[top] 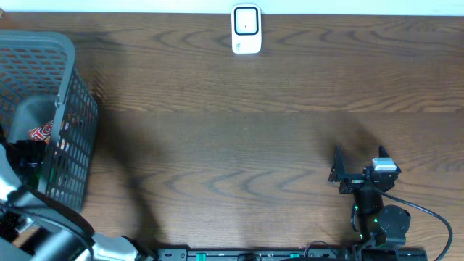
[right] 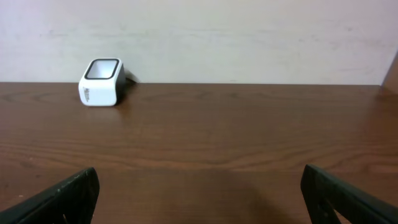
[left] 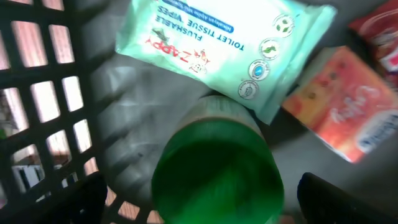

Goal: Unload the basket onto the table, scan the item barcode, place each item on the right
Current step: 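Reach the left gripper into the basket and grasp the green-capped bottle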

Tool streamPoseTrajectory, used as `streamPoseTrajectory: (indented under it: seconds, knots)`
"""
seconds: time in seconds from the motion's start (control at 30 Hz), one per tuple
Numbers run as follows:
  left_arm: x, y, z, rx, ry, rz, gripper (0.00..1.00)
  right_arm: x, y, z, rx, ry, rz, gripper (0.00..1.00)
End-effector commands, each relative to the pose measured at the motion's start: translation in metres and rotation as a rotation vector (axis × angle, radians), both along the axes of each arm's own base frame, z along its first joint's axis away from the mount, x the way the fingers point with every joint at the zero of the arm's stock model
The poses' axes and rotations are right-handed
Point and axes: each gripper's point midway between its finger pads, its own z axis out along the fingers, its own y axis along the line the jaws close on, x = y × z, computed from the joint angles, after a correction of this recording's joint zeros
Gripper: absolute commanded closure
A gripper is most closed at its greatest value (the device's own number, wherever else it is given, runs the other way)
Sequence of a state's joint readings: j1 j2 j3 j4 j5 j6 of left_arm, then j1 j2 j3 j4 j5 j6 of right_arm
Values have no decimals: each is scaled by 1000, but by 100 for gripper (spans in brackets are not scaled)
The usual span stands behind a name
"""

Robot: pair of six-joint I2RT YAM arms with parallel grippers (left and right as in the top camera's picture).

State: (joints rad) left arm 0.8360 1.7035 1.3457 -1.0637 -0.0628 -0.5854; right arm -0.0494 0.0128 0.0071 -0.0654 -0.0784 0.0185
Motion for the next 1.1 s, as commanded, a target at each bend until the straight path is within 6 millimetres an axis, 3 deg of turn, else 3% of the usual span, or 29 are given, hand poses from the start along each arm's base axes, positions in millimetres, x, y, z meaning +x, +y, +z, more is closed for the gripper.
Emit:
streamPoseTrajectory:
  seconds: [0.0,0.37,0.53,0.7,0.9,1.07]
  knots:
    - [-2,-2,-19,-48,40,-14,2,0,-1,-2,14,5,-4,1]
    - [-4,-11,-59,-173,115,-39,0,0,-1,-2,14,5,-4,1]
    - [-6,-13,-64,-191,130,-51,19,0,-1,-2,14,5,-4,1]
    - [-7,-14,-63,-196,135,-51,31,0,-1,-2,14,5,-4,1]
    - [-2,-8,-42,-183,123,-52,34,0,-1,-2,14,5,-4,1]
    - [10,5,10,-118,68,-67,34,0,-1,-2,14,5,-4,1]
